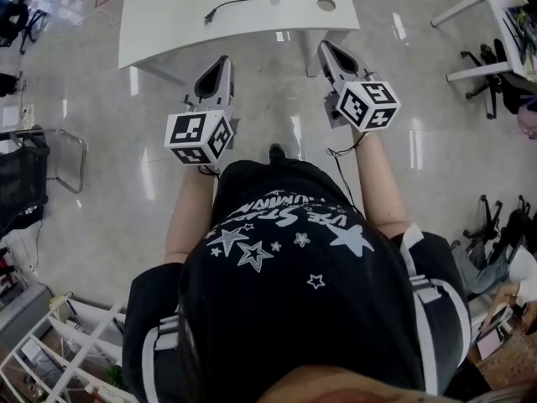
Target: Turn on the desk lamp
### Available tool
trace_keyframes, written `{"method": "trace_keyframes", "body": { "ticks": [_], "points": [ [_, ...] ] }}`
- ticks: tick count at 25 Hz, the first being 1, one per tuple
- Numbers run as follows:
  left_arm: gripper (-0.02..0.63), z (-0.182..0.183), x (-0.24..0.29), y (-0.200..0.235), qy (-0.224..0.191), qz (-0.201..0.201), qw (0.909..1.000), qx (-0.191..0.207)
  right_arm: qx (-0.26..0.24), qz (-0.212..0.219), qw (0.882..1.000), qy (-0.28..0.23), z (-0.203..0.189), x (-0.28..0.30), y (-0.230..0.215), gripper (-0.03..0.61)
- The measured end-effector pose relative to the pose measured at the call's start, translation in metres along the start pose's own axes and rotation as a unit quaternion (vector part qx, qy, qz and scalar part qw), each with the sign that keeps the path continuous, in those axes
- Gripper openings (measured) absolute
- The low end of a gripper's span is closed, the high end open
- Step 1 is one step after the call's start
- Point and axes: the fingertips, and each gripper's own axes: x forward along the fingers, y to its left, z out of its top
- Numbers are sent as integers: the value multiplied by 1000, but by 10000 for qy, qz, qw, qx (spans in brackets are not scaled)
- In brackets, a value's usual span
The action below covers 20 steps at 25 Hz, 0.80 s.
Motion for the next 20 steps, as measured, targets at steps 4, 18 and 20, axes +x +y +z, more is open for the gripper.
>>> {"method": "trace_keyframes", "body": {
  "ticks": [4, 18, 20],
  "points": [
    [11, -3, 11, -8, 70, -106, 9999, 5, 10, 18, 10000, 86, -1, 4, -9, 5],
    [11, -7, 62, 13, 215, -275, 9994, -4, 24, -126, 9999, 76, 11, 38, -29, 5],
    [11, -9, 77, 18, 267, -334, 9991, -14, 34, -188, 9998, 84, 13, 44, -36, 5]
  ]
}}
